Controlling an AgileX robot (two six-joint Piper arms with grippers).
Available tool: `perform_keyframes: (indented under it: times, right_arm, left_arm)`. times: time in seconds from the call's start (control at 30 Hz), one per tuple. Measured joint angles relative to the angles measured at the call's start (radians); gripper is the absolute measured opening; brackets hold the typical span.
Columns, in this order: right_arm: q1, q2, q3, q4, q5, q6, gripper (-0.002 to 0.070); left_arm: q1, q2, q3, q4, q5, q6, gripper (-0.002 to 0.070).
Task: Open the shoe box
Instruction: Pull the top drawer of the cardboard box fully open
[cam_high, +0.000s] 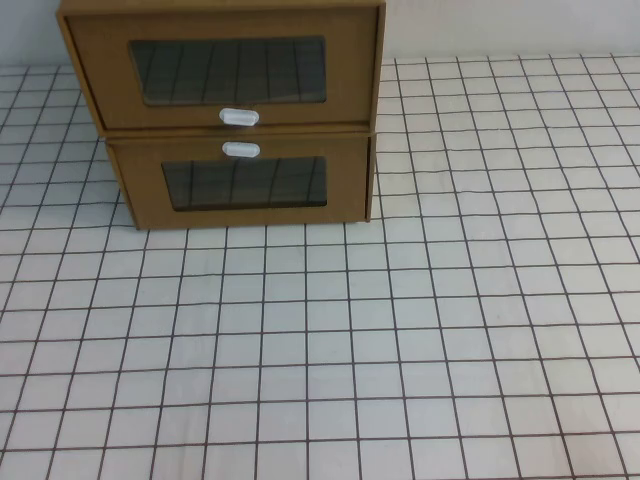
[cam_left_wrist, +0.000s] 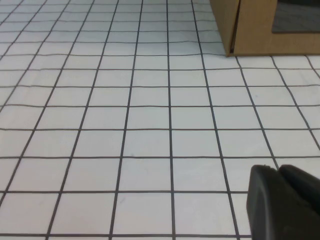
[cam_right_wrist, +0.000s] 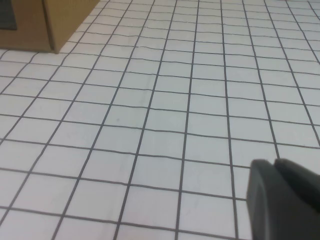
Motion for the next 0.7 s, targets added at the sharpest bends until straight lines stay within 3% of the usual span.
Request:
perform_keyframes:
  times: [0.7]
  right_arm:
    - [0.000, 0.000, 0.000, 0.000, 0.000, 0.000, -0.0013]
  left_arm:
    - [0.000, 0.000, 0.000, 0.013, 0.000, 0.000, -0.0002]
